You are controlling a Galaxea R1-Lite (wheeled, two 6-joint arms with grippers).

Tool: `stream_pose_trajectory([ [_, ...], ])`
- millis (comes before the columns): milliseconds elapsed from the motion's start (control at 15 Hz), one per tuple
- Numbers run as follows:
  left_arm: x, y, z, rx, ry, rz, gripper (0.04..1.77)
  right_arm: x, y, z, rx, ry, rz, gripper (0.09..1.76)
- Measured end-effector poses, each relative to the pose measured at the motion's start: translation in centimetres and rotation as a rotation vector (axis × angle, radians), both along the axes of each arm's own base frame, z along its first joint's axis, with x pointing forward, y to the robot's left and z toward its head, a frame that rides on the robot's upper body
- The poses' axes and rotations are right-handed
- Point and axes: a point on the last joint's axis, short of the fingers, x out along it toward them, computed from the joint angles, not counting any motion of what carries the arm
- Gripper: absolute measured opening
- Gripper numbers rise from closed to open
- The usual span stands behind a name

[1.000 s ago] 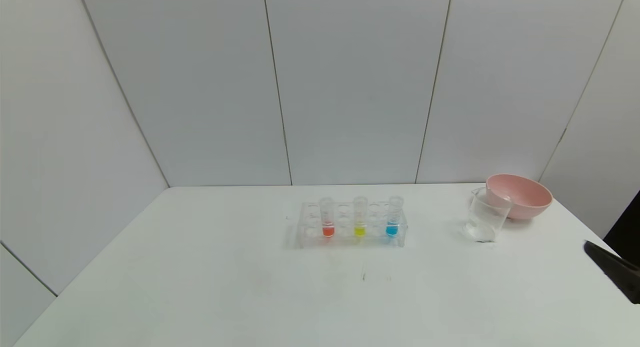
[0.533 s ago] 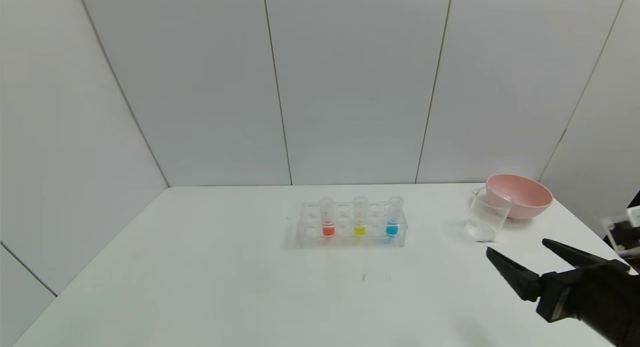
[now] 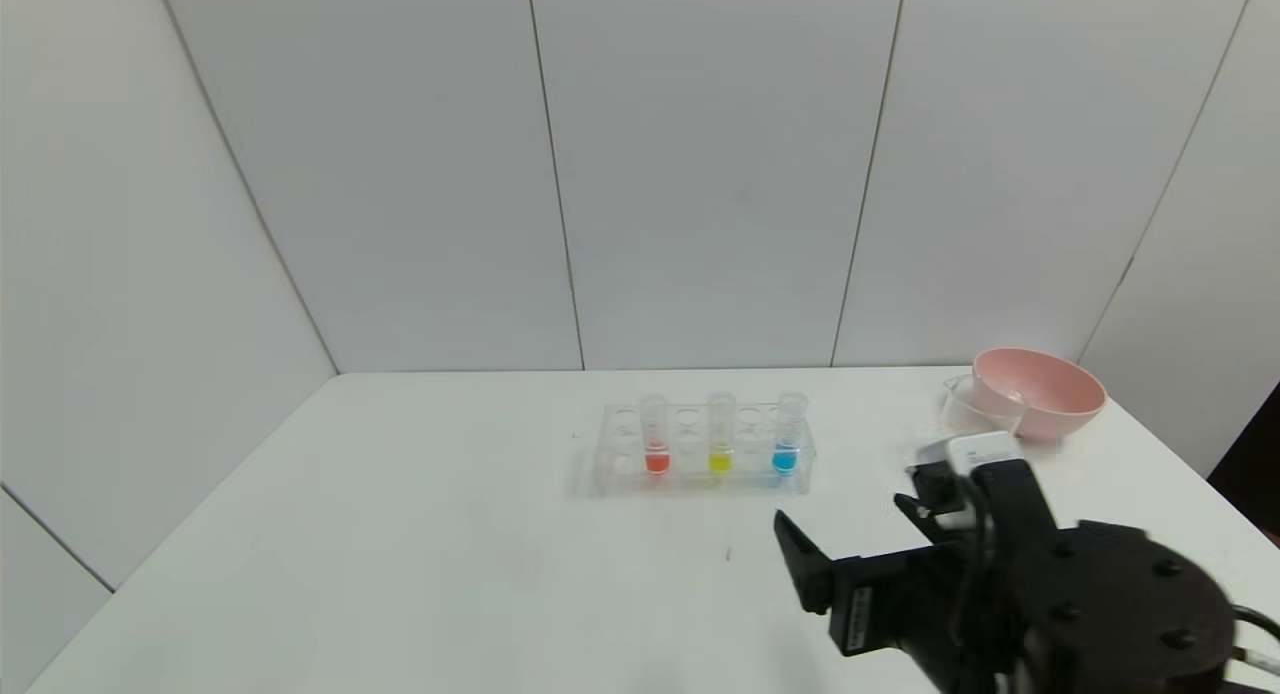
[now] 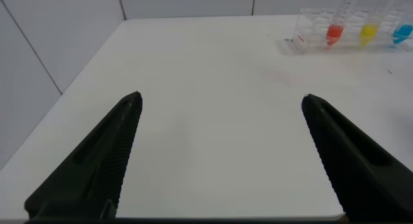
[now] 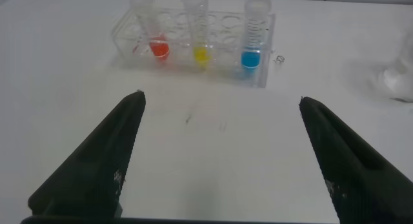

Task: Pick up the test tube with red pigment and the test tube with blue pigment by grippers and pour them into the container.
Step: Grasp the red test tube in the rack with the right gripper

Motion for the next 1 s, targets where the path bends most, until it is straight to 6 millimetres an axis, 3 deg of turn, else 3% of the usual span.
stream_pose_trajectory([
  [267, 0.0, 0.0, 0.0, 0.000, 0.000, 0.000, 1.76, 1.3, 6.2, -1.2, -0.001, -0.010, 0.034, 1.71],
  [467, 0.0, 0.0, 0.0, 0.000, 0.000, 0.000, 1.76, 2.6, 9.8, -2.6, -0.019, -0.012, 0.052, 1.71],
  [667, 0.0, 0.0, 0.0, 0.000, 0.000, 0.000, 1.76, 4.3, 12.1, -3.7, -0.053, -0.027, 0.059, 1.71],
  [1000, 0.0, 0.0, 0.0, 0.000, 0.000, 0.000, 1.76, 8.2, 13.7, -4.1, -0.077, -0.073, 0.048, 1.71],
])
